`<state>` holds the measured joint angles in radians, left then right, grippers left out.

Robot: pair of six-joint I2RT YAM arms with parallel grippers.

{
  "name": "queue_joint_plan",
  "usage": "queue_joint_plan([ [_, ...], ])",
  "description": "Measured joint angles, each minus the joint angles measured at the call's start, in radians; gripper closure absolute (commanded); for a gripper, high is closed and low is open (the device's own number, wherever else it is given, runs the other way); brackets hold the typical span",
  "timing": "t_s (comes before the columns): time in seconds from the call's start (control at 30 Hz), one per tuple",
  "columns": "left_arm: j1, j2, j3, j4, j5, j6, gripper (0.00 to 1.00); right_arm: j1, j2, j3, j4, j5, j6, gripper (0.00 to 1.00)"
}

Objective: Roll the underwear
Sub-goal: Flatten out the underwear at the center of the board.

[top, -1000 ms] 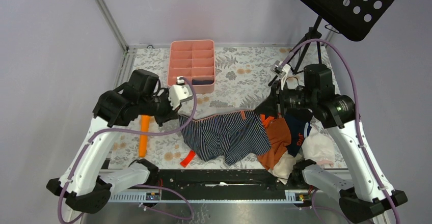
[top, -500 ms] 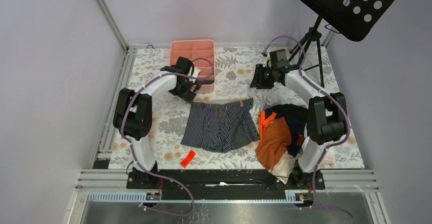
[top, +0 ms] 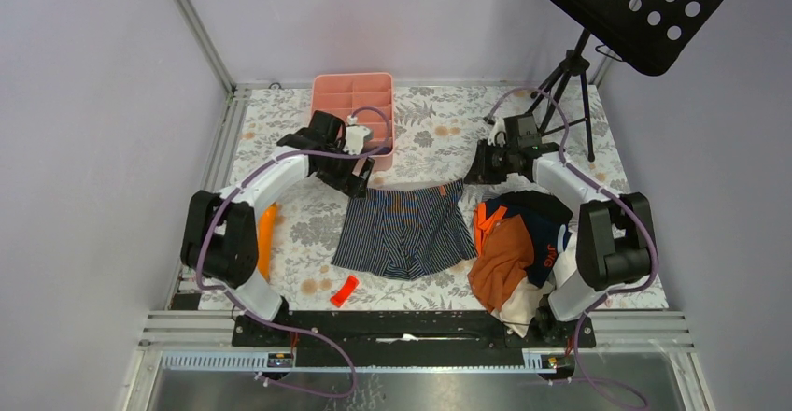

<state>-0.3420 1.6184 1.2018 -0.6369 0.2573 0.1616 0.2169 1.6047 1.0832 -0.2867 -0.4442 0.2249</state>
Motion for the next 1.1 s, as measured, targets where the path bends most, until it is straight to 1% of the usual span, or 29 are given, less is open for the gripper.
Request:
queue_joint_plan([
  [0.07,-0.006,0.028,-0.003,0.0,0.046,0.012,0.46,0.002,0.018,-0.022,0.0,-0.018,0.007,0.93],
  [0.13,-0.009,0.066,-0.002,0.007,0.077,0.021,0.54,0.003,0.04,-0.028,0.005,-0.031,0.018,0.96],
  [0.17,-0.011,0.089,-0.002,0.007,0.084,0.025,0.57,0.004,0.053,-0.028,0.01,-0.038,0.025,0.97],
  [0.3,-0.015,0.173,0.0,0.004,0.08,0.039,0.59,0.016,0.095,-0.028,0.019,-0.046,0.035,0.99],
  [0.37,-0.015,0.203,0.0,0.001,0.056,0.049,0.6,0.029,0.113,-0.028,0.019,-0.046,0.041,0.99],
  [0.47,-0.015,0.211,-0.018,0.003,0.011,0.067,0.65,0.048,0.13,-0.029,0.018,-0.043,0.055,0.97],
  [0.6,-0.012,0.183,-0.068,0.015,-0.046,0.104,0.66,0.058,0.133,-0.047,0.019,-0.035,0.08,0.96],
  [0.8,-0.004,0.061,-0.211,0.031,-0.149,0.177,0.68,0.06,0.138,-0.051,0.014,-0.014,0.127,0.96],
  [0.9,0.005,0.018,-0.251,0.009,-0.199,0.199,0.68,0.064,0.137,-0.051,0.004,0.001,0.154,0.96],
  [0.93,0.008,0.006,-0.256,-0.007,-0.212,0.204,0.67,0.066,0.135,-0.051,0.0,0.007,0.159,0.96],
  [1.0,0.01,-0.024,-0.258,-0.039,-0.23,0.206,0.6,0.071,0.126,-0.051,-0.018,0.02,0.171,0.97],
  [1.1,0.013,-0.079,-0.237,-0.071,-0.243,0.203,0.56,0.075,0.092,-0.051,-0.026,0.03,0.177,0.99],
])
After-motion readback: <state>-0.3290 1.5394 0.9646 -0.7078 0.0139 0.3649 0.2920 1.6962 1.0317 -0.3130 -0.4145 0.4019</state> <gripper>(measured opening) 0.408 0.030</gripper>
